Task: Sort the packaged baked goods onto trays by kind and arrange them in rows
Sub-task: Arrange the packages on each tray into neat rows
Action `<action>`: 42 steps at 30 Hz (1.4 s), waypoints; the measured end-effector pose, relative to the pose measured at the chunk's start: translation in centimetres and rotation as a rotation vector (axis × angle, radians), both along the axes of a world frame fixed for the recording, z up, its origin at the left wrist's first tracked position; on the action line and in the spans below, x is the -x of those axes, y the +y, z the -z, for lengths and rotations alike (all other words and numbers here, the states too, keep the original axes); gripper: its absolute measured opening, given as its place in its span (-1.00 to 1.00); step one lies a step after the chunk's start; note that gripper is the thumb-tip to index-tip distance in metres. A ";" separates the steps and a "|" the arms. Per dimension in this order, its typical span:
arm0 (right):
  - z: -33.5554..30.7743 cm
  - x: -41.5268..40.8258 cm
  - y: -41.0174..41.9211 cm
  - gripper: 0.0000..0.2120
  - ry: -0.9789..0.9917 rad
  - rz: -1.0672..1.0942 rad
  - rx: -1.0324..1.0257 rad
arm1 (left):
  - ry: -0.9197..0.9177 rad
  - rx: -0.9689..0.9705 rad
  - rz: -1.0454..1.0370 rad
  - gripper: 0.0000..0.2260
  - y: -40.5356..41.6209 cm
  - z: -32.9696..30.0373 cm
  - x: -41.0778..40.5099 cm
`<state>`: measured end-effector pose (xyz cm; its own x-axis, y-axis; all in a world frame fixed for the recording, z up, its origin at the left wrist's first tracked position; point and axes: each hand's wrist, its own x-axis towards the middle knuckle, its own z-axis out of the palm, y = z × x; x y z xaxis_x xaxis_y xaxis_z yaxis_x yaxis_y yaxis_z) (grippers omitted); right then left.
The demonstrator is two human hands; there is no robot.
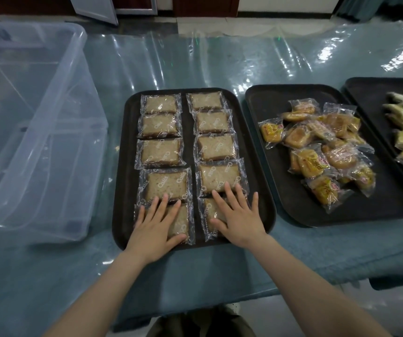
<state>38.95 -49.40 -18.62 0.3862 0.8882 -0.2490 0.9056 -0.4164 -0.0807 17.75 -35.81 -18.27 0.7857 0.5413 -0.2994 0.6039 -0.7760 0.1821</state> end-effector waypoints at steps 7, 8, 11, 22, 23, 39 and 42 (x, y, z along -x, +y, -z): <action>-0.1 -0.1 0.2 -0.26 0.017 0.036 0.003 | -0.130 0.030 0.011 -0.23 -0.4 -1.1 -0.8; -0.1 -0.2 0.1 -0.25 0.017 0.033 0.005 | -0.149 0.039 0.015 -0.23 -0.5 -1.3 -1.2; -0.4 -0.5 -0.2 -0.27 0.065 0.042 -0.031 | -0.201 0.057 0.014 -0.25 -0.8 -2.1 -2.5; -2.9 -12.7 -2.1 -0.37 0.185 0.081 -0.252 | -0.341 0.006 -0.047 -0.34 -2.9 -5.4 -13.6; -3.0 -14.4 -2.5 -0.38 0.188 0.069 -0.256 | -0.353 0.027 -0.066 -0.34 -3.3 -5.4 -15.3; -7.5 -38.6 -16.0 -0.57 0.227 0.203 -0.565 | -0.691 0.258 -0.240 -0.40 -14.7 -7.8 -39.7; -6.7 -41.0 -19.8 -0.59 0.236 0.329 -0.585 | -0.705 0.252 -0.175 -0.44 -16.5 -7.8 -42.4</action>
<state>79.94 -69.18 -11.93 0.6516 0.7484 0.1236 0.6715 -0.4934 -0.5528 60.18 -52.27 -10.50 0.7454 0.6574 0.1102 0.3896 -0.5638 0.7282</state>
